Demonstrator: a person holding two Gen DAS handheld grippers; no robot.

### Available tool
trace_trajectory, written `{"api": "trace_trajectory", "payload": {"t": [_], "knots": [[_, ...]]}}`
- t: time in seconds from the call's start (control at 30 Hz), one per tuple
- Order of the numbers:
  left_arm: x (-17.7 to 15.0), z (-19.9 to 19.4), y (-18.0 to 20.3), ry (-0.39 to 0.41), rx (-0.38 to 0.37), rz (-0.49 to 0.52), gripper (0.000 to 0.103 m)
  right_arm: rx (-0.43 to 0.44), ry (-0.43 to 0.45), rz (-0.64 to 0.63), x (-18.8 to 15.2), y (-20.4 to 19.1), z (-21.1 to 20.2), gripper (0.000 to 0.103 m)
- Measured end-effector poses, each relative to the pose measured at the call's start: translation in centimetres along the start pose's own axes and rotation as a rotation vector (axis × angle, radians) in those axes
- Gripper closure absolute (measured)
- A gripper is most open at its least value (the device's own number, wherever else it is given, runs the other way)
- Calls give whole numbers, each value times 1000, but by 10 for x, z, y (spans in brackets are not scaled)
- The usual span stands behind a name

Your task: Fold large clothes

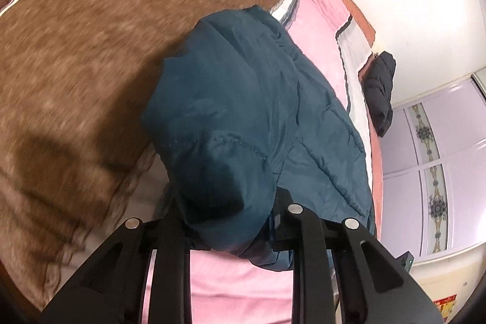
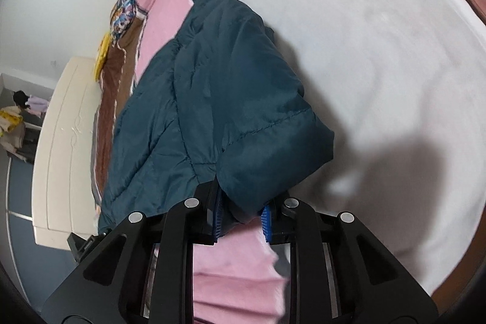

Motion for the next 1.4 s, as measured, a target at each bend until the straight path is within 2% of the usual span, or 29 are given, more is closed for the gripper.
{"api": "trace_trajectory", "payload": {"t": [0.13,0.6,1.07,1.4], "knots": [[-18,3,-16,-12,13,7,78,-18,-17,2,-15,16,7,81],[-33,8,-33,16,22,29,75,-42,10,-28,-20,28,23,78],[-37,13,-33,60,89,98,72,-81,31,-67,-26,35,26,75],[-38,11,-32,70,100,94,70,-130,43,-72,-33,34,21,73]]}}
Point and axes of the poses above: each gripper's, at about its wrist camera, not at the fingertips, and z roughly the way its jaws point, y to its right, x to its top, the point moved 10 cm from there along z, roughly the way its jaws point, and after that the axes turned 2 degrees about -y, right-handed, at the moved point
